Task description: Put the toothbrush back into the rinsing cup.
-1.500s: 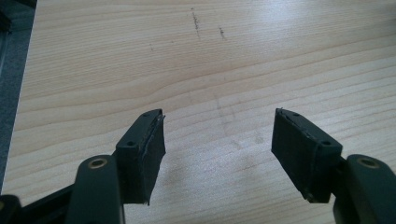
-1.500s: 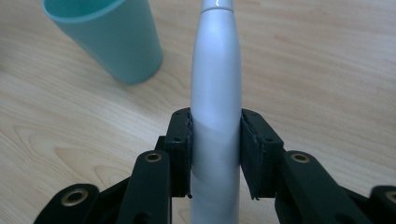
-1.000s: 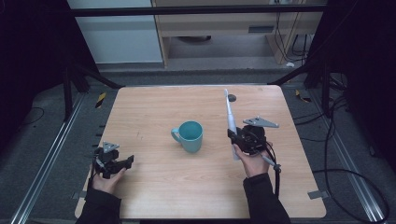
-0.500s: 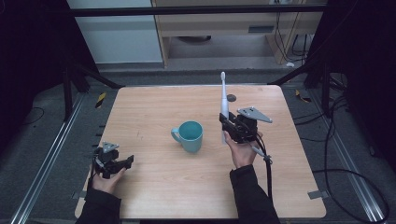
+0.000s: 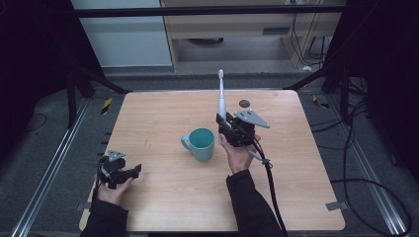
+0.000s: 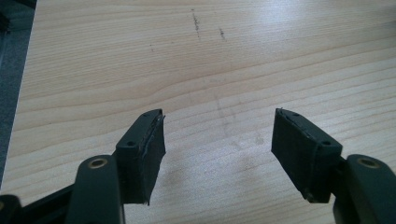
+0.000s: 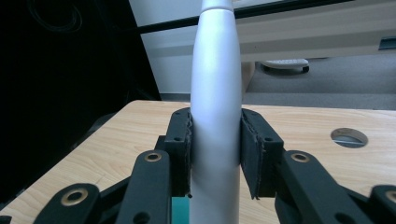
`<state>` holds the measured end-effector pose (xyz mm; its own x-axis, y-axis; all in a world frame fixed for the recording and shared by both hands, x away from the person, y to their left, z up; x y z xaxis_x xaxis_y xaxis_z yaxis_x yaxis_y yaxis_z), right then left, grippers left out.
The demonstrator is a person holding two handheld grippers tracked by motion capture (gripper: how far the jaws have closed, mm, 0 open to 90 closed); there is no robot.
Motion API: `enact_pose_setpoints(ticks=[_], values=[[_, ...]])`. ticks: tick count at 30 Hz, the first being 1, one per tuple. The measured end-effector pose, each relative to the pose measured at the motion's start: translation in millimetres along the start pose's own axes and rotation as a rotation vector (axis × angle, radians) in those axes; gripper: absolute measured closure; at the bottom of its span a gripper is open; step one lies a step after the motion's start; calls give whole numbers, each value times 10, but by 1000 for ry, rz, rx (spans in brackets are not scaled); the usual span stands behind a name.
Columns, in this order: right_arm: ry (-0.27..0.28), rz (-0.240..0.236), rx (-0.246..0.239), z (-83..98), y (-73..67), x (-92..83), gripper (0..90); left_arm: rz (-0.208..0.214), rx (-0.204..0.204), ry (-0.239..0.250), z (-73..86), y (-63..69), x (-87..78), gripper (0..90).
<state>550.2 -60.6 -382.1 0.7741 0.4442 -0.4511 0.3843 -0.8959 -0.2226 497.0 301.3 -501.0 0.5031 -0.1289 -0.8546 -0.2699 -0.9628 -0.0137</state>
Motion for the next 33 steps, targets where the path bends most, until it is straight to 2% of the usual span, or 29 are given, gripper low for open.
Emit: enact_pose_setpoints(ticks=[5, 14, 22, 33], values=[[14, -19, 16, -7, -82, 99, 662, 0, -1, 1, 0, -2, -2, 340], [39, -20, 26, -29, -226, 279, 662, 0, 0, 3, -1, 0, -3, 340], [9, 12, 24, 55, -294, 489, 660, 2, 0, 3, -1, -1, -2, 340], [-45, 44, -2, 217, -352, 640, 659, 1, 1, 3, -1, 1, -2, 340]])
Point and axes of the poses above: each handheld gripper's, and its own axes: x roughly forward along the jaws, z roughly out of its underside, y roughly to its right, the point moved 4 cm from there along x, roughly forward along the jaws, and after that the axes turned 14 degrees about -y, right-handed, at the moved point
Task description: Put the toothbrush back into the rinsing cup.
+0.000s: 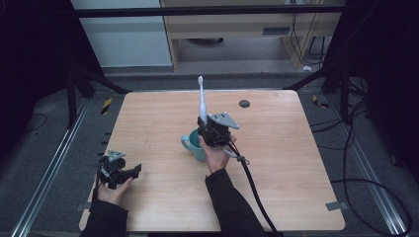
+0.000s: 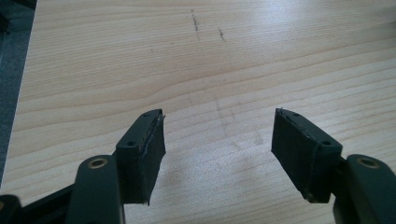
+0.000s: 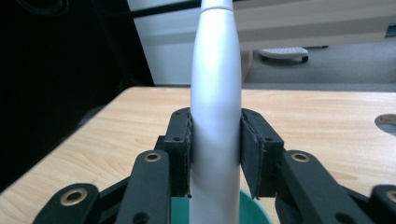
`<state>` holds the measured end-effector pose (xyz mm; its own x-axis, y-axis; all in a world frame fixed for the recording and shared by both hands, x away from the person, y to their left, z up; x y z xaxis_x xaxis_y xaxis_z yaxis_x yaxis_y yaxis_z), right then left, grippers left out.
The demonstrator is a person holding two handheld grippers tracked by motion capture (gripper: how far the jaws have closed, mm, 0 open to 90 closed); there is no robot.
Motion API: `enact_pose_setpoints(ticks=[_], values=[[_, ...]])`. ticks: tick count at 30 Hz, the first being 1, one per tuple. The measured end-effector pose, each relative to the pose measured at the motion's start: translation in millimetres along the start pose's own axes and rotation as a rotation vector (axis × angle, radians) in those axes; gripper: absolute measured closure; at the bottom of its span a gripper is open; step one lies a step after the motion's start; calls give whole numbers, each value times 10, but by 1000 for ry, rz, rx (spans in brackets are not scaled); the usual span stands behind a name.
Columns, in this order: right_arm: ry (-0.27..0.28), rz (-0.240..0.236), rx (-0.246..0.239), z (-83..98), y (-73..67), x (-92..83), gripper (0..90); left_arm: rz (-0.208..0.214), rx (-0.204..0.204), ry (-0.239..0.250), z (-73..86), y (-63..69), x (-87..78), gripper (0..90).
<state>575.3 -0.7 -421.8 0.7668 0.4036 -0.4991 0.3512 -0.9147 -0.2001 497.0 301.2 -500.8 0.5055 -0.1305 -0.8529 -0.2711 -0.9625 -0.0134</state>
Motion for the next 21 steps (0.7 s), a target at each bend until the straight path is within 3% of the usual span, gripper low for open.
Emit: enact_pose_setpoints(ticks=[10, 16, 21], values=[[-79, 26, -22, 141, -9, 117, 655, 0, 1, -2, 1, 3, 2, 340], [-61, 20, -33, 116, -10, 63, 655, -1, 3, -3, 1, 5, 4, 340], [-35, 17, -59, 88, -20, -77, 579, -1, 3, -4, 2, 6, 4, 340]])
Point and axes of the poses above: each handheld gripper's, and its own axes: x roughly forward along the jaws, z roughly out of its underside, y roughly to its right, the point moved 4 cm from there along x, roughly forward along the jaws, and after that the axes turned 14 degrees about -y, right-handed, at the moved point
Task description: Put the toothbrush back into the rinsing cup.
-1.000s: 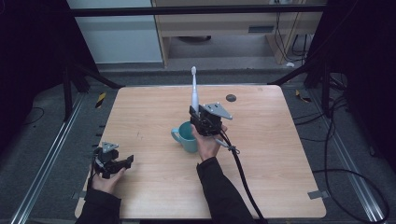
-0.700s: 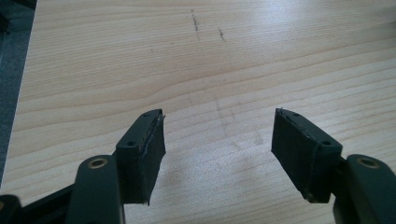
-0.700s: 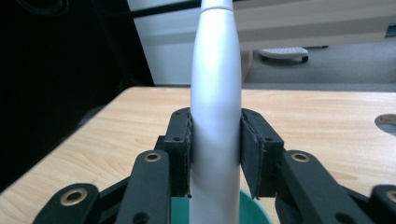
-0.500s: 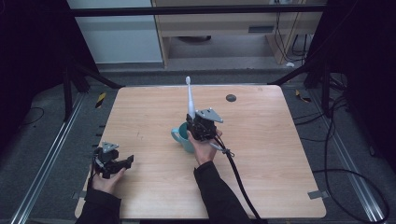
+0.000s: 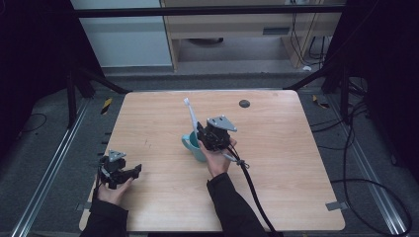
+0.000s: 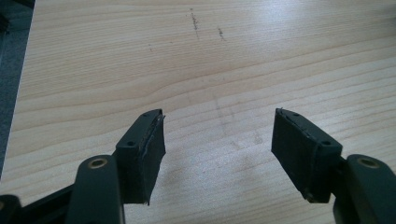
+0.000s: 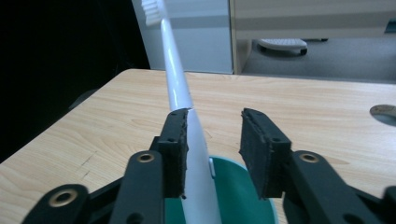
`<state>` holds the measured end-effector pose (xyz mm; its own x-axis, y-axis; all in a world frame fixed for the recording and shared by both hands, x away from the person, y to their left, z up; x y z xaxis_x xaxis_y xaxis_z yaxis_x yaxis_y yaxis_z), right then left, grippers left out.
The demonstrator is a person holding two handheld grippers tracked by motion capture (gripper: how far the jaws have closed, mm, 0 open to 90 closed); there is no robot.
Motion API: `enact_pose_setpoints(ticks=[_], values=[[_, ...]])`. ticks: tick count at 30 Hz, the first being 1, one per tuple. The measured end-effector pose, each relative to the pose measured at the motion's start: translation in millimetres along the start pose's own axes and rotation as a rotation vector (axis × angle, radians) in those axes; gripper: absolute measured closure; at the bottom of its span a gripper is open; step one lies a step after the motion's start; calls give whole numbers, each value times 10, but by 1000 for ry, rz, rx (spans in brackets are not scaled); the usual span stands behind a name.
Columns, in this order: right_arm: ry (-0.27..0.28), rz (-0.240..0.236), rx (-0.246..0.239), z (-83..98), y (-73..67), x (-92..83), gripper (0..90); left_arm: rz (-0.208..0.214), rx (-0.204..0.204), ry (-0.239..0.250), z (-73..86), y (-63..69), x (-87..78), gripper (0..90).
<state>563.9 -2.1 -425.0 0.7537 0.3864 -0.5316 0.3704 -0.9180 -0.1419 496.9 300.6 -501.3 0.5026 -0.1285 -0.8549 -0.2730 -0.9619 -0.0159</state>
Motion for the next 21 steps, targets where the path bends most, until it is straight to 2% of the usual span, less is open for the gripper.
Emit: enact_pose_setpoints(ticks=[4, 7, 9, 11, 16, 21], values=[[7, 11, -37, 34, 60, -170, 475, 0, 1, 1, 0, 4, -1, 340], [15, 14, -45, 53, 181, -297, 384, -1, 0, 2, -1, 8, -3, 340], [9, 5, -32, 68, 286, -377, 332, -1, 1, 2, 0, 9, -2, 339], [-11, -5, -16, 105, 390, -441, 299, 0, 3, 0, 1, 13, 1, 338], [-84, 34, -53, 275, 634, -545, 259, 1, 7, 3, 4, 19, 2, 334], [-147, 34, -68, 466, 886, -657, 229, 3, 16, 9, 6, 30, 16, 322]])
Point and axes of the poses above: each handheld gripper's, and its own axes: x roughly forward along the jaws, z roughly out of its underside, y roughly to its right, the point moved 4 cm from there along x, roughly forward along the jaws, and after that the axes turned 14 degrees about -y, right-handed, at the moved point
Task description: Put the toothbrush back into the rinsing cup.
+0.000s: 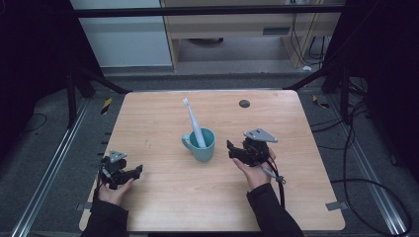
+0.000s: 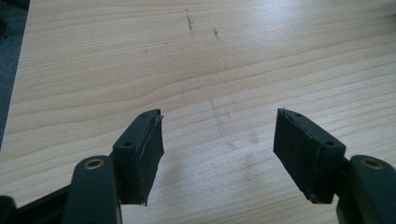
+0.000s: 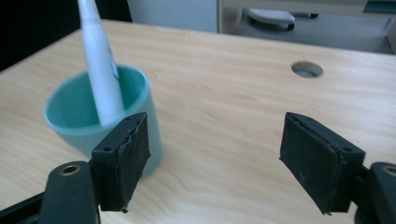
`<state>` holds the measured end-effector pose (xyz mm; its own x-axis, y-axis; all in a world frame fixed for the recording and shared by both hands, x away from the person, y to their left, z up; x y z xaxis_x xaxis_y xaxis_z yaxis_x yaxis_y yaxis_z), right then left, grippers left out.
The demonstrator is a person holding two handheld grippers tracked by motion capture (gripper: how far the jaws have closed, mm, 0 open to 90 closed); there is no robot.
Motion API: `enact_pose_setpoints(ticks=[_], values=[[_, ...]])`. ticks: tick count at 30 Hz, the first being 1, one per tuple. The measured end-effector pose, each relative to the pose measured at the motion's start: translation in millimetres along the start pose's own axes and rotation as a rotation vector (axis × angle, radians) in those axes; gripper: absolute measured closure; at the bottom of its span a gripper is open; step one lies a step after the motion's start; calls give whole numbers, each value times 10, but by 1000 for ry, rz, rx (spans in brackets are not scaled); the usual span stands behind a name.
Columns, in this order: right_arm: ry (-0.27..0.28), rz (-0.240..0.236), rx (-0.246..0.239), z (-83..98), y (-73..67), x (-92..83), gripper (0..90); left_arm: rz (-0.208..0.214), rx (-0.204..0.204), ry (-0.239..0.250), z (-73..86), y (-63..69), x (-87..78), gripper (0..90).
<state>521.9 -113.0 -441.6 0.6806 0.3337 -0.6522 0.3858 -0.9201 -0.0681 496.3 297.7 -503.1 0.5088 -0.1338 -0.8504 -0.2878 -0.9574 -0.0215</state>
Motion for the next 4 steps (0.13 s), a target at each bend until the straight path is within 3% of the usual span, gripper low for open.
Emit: enact_pose_setpoints(ticks=[4], values=[[-45, 5, -12, 198, 193, -69, 214, 1, 4, 2, 4, 5, 13, 313]])
Point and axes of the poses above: each handheld gripper's, and its own axes: x roughly forward along the jaws, z roughly out of its underside, y roughly to its right, the point moved 4 cm from there along x, roughly forward along the jaws, and after that the axes turned 14 degrees about -y, right-handed, at the moved point
